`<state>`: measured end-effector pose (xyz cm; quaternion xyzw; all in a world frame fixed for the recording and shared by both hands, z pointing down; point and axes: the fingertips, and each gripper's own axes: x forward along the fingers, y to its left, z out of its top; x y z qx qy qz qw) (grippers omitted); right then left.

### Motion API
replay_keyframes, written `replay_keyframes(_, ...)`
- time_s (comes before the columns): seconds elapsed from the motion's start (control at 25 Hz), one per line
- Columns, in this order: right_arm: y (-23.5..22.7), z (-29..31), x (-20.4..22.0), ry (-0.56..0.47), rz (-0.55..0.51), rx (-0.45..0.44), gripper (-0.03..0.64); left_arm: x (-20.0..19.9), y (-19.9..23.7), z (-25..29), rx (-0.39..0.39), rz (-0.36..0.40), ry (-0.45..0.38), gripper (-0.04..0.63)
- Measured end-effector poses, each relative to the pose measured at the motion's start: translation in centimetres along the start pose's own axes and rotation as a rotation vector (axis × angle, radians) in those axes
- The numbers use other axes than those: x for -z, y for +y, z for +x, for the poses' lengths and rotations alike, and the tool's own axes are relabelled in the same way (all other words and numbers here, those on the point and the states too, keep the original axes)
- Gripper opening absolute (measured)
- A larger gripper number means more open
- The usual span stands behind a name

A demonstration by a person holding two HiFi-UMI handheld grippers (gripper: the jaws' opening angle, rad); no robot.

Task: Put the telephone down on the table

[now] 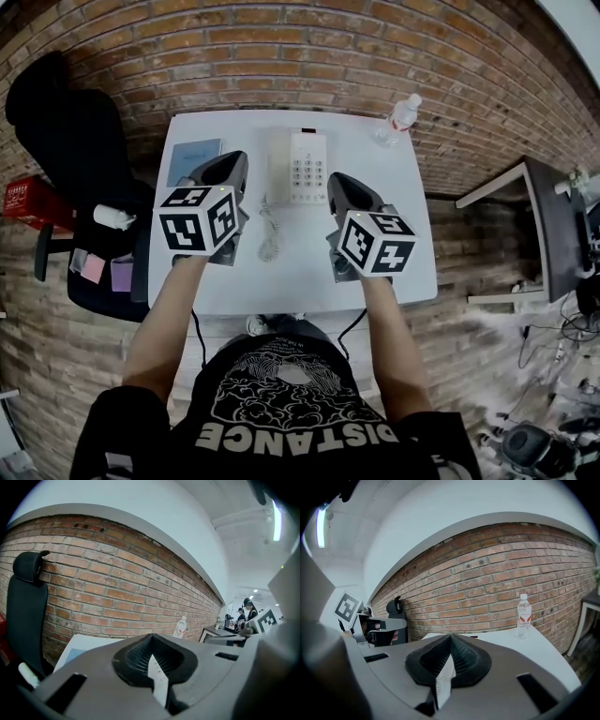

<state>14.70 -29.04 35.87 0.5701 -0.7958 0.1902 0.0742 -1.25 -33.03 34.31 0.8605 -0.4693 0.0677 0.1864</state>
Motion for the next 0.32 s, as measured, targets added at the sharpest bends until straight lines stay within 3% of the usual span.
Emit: replay_keyframes(0.32, 0.2, -1.2, 0.4, -0.015, 0.004, 0.020, 0.003, 1.0, -0.2, -0.9, 0.005, 0.003, 0.007, 0.008)
